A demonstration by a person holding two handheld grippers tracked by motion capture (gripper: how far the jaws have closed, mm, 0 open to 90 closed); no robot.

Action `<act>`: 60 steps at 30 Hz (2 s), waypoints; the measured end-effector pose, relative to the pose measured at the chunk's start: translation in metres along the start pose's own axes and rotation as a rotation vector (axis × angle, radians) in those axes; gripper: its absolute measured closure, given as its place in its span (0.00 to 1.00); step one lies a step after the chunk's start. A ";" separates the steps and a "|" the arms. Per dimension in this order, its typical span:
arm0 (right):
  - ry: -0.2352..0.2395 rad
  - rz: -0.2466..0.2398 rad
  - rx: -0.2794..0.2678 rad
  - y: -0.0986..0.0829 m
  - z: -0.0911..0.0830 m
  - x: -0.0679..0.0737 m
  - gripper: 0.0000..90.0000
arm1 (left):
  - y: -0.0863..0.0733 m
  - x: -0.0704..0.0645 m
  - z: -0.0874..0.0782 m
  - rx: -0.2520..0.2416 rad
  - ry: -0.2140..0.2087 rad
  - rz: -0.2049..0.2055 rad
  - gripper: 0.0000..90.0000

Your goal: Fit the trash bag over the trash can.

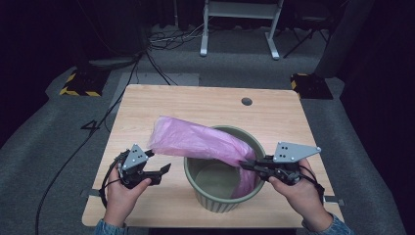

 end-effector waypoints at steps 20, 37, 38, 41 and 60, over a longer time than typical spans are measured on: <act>0.010 -0.011 0.057 -0.001 -0.001 0.005 0.99 | 0.033 0.005 -0.022 -0.061 0.027 0.026 0.42; -0.040 -0.037 0.080 0.016 -0.020 0.007 0.59 | 0.052 0.002 -0.041 -0.137 -0.002 0.072 0.96; -0.040 -0.037 0.080 0.016 -0.020 0.007 0.59 | 0.053 0.001 -0.042 -0.141 0.000 0.074 0.96; -0.054 -0.066 0.080 0.029 -0.025 0.008 0.59 | 0.056 -0.001 -0.045 -0.149 -0.002 0.080 0.96; -0.040 -0.095 0.194 0.053 0.014 -0.001 0.73 | 0.086 -0.017 -0.056 -0.192 -0.048 0.138 0.95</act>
Point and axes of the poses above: each handheld gripper's, and its own axes: z roughly forward along the jaws, y roughly out of its top, x roughly to its left, the point moved 1 cm from there along z, roughly forward along the jaws, and after that the axes turned 5 degrees about y, right-handed, at the moved point
